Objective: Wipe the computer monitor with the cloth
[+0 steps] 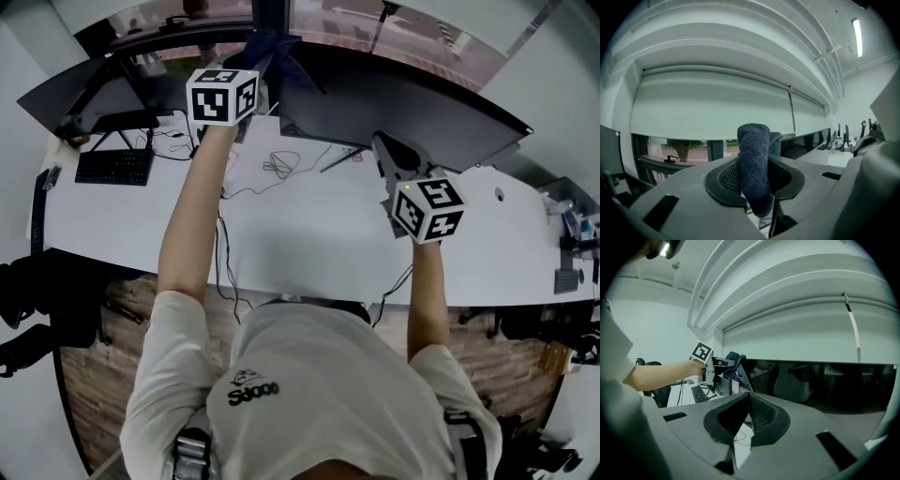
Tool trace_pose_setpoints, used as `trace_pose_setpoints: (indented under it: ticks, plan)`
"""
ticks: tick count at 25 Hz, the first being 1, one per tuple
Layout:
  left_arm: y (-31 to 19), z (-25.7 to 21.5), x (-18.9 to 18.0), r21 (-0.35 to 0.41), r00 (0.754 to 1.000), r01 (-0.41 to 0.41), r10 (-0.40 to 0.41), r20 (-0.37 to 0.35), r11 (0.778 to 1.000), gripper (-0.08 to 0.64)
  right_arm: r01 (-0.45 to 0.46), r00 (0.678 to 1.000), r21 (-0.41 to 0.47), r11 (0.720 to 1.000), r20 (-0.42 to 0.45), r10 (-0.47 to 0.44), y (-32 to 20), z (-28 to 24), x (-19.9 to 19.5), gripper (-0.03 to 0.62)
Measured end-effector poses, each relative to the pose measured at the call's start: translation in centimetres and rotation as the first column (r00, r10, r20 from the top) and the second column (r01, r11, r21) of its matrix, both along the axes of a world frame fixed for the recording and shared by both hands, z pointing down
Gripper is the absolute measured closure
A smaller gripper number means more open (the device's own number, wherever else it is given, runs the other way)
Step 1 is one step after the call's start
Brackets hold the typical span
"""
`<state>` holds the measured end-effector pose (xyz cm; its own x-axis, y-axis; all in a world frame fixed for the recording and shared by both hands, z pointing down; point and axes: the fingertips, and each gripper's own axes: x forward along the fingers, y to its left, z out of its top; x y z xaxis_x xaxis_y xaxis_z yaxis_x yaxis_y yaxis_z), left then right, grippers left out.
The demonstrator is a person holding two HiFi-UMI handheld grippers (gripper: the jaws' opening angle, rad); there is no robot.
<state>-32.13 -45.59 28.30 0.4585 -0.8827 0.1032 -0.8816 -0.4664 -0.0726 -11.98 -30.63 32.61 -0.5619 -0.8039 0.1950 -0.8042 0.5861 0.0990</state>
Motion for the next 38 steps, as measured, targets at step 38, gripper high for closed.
trace_pose_setpoints:
  ticks: [38]
  plan:
    - [-2.9, 23.7, 0.2, -0.385, 0.995, -0.052, 0.078, 0.054, 0.922, 0.445, -0.056, 0.997, -0.084, 0.995, -0.049, 0.052, -5.2, 5.8, 1.1, 0.586]
